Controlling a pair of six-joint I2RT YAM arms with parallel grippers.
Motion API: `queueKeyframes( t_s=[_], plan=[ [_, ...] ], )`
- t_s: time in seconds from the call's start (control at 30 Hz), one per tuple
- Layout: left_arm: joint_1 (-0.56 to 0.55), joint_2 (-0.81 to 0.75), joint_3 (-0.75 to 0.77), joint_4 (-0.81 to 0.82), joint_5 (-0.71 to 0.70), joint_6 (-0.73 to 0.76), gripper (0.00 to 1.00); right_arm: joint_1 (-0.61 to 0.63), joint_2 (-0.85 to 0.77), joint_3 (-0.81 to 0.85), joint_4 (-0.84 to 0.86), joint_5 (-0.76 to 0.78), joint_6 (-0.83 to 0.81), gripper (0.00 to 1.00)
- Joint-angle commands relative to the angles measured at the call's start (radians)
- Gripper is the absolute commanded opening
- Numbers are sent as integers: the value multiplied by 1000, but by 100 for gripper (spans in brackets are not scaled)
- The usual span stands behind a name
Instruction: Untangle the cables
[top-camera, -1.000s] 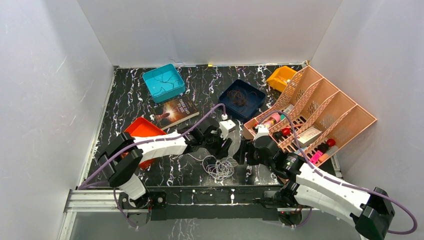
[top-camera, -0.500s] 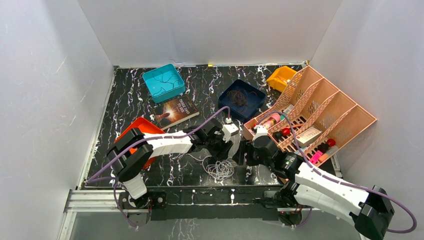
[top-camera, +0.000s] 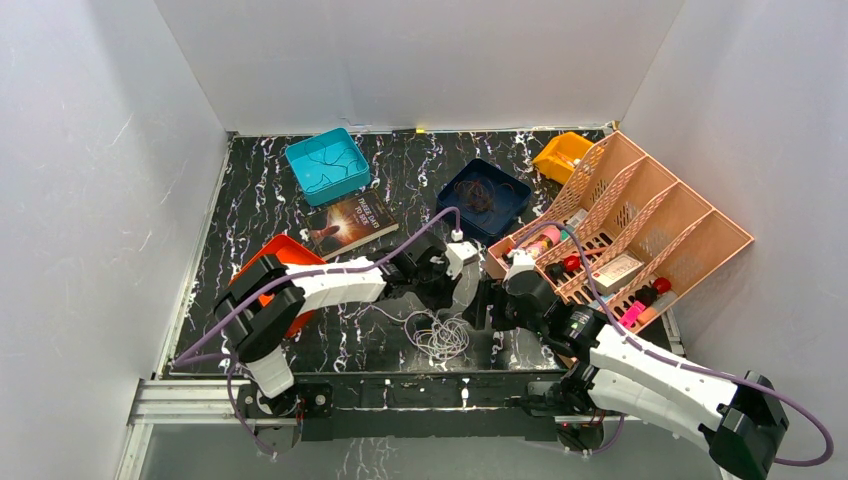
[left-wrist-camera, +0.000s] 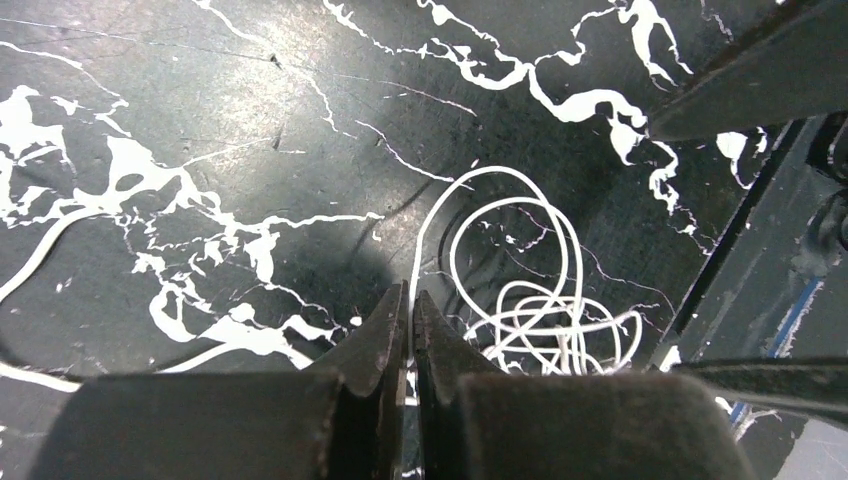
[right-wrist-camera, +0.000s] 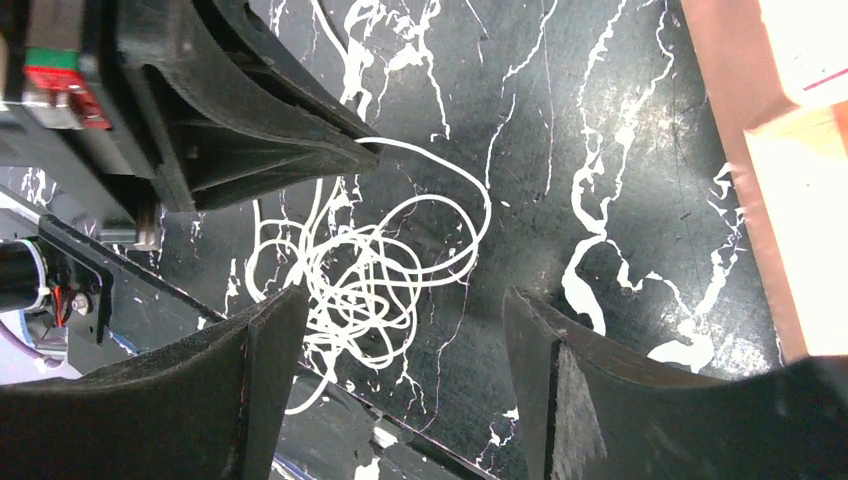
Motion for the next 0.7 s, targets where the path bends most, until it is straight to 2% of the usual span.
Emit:
queueKeyframes(
  t_s=[0.0, 0.17, 0.43, 0.67],
  plan=[
    [5, -126, 33, -50, -35, 4, 0, 4, -31, 10, 91, 31, -17, 81],
    [7, -233, 38, -96, -93, -7, 0, 3, -61, -22, 271, 69, -34, 84],
    [13, -380, 37, -156, -174, -41, 0, 4, 32, -28, 545, 92, -29, 89],
    [17, -470, 59, -191, -212, -69, 0, 4, 195, 28, 626, 115, -30, 89]
  ],
)
